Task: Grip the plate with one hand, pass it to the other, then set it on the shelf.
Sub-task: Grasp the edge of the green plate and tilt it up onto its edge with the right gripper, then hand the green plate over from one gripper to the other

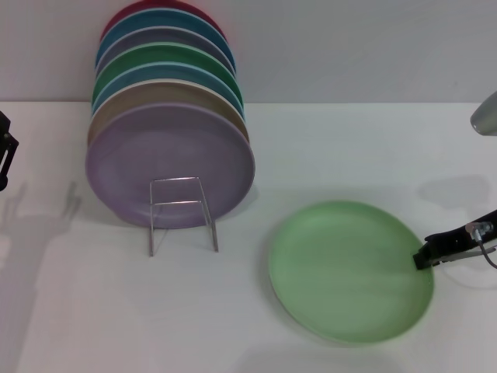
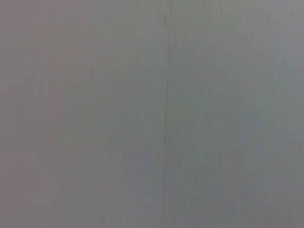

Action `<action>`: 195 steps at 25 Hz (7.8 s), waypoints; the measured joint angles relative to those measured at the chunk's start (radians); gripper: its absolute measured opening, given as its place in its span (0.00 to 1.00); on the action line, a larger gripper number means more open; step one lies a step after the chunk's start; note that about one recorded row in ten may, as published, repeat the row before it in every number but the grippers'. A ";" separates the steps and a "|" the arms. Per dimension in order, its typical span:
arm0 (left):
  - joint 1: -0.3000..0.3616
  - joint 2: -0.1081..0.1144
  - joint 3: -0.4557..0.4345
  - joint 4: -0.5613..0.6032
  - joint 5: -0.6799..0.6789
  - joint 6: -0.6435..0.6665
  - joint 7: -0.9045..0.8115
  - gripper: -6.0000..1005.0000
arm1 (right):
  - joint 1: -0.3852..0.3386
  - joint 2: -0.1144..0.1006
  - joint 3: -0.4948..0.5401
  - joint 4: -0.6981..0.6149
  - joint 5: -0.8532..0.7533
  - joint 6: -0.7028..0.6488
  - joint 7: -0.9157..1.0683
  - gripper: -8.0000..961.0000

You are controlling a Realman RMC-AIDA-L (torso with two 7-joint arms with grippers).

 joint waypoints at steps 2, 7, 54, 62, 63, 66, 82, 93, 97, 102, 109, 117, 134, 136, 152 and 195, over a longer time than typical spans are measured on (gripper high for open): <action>0.000 0.000 0.000 0.000 0.000 0.000 0.000 0.81 | 0.001 0.001 -0.003 0.001 -0.007 -0.003 -0.006 0.23; 0.000 0.000 -0.002 0.001 -0.001 0.000 0.000 0.81 | 0.003 0.002 -0.007 0.002 -0.013 -0.009 -0.011 0.05; 0.001 -0.002 0.024 -0.006 0.005 0.046 -0.004 0.80 | -0.354 0.049 -0.612 0.106 0.001 -1.562 -0.041 0.03; 0.018 -0.001 0.061 -0.023 0.005 0.101 -0.019 0.80 | -0.356 0.049 -0.778 -0.145 0.001 -2.022 0.110 0.03; 0.030 0.000 0.099 -0.024 0.005 0.147 -0.058 0.80 | -0.365 0.049 -0.807 -0.167 0.001 -2.078 0.119 0.03; 0.036 -0.001 0.123 -0.024 0.006 0.172 -0.083 0.80 | -0.393 0.049 -0.868 -0.202 0.001 -2.180 0.126 0.03; 0.049 -0.006 0.432 -0.051 0.006 0.170 -0.098 0.80 | -0.587 0.048 -1.210 -0.270 -0.001 -2.667 0.084 0.03; 0.033 -0.006 0.548 -0.090 0.007 0.109 -0.026 0.80 | -0.581 0.053 -1.302 -0.265 0.000 -2.691 -0.031 0.04; 0.026 -0.006 0.563 -0.102 0.007 0.090 -0.017 0.80 | -0.577 0.053 -1.315 -0.262 0.000 -2.692 -0.031 0.04; 0.018 -0.006 0.567 -0.108 0.007 0.060 -0.017 0.80 | -0.572 0.057 -1.356 -0.253 0.054 -2.693 -0.053 0.04; 0.009 -0.006 0.568 -0.114 0.007 0.031 -0.014 0.80 | -0.548 0.056 -1.497 -0.239 0.230 -2.753 -0.173 0.04; 0.002 -0.006 0.560 -0.121 0.004 0.003 -0.014 0.80 | -0.548 0.053 -1.562 -0.238 0.291 -2.794 -0.245 0.04; 0.002 -0.006 0.561 -0.128 0.005 -0.010 -0.014 0.46 | -0.552 0.050 -1.575 -0.238 0.295 -2.795 -0.246 0.04; 0.002 -0.006 0.562 -0.128 0.006 -0.011 -0.014 0.43 | -0.552 0.050 -1.575 -0.238 0.295 -2.795 -0.246 0.04; 0.001 -0.006 0.559 -0.143 0.007 -0.042 -0.014 0.26 | -0.549 0.054 -1.581 -0.241 0.298 -2.793 -0.246 0.05; 0.003 -0.006 0.556 -0.145 0.001 -0.045 -0.007 0.04 | -0.527 0.048 -1.602 -0.252 0.313 -2.784 -0.246 0.05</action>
